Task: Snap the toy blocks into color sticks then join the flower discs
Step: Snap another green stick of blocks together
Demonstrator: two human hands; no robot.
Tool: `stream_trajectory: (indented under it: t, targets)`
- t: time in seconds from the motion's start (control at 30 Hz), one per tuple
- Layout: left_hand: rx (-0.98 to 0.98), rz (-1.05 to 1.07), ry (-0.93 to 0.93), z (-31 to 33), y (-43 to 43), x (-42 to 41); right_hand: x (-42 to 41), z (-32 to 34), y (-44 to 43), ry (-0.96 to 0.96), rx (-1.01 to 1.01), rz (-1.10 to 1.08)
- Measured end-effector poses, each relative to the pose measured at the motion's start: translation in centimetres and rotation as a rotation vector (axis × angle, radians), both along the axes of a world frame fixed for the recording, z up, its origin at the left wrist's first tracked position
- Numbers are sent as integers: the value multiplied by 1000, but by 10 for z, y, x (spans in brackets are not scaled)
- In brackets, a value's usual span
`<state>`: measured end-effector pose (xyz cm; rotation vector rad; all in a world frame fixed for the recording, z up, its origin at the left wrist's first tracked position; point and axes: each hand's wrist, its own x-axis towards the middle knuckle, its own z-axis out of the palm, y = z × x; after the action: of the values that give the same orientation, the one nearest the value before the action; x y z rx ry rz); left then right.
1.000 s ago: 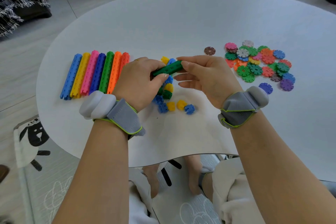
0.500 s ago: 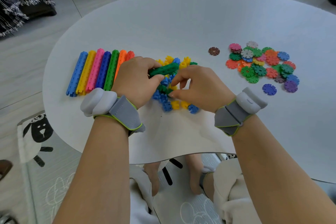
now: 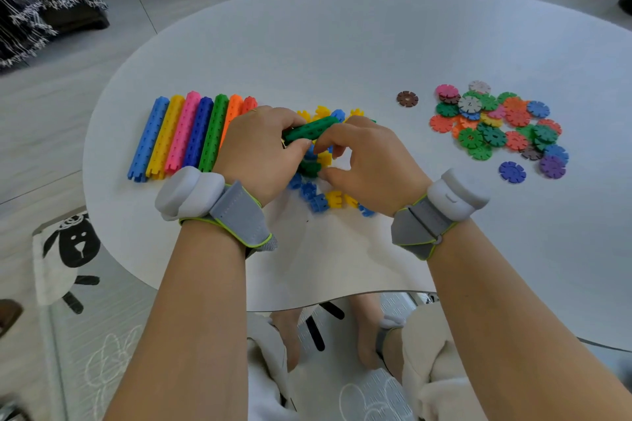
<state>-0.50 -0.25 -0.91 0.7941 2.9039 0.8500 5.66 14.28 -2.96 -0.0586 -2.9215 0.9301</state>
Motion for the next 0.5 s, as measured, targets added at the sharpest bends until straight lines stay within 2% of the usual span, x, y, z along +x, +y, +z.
stream_trajectory:
  t: [0.17,0.27,0.4,0.5]
  targets:
    - [-6,-10,4,0,2,2,-4,0,-4,-132,90,25]
    - [-9,-9,-4,-1,1,1,-5,0,-4,-134,104,4]
    - [-14,5,-31,0,-2,0,-4,4,13,-25,-67,-144]
    - [20,4,-70,2,-1,3,-3,5,25,-8,-367,-308]
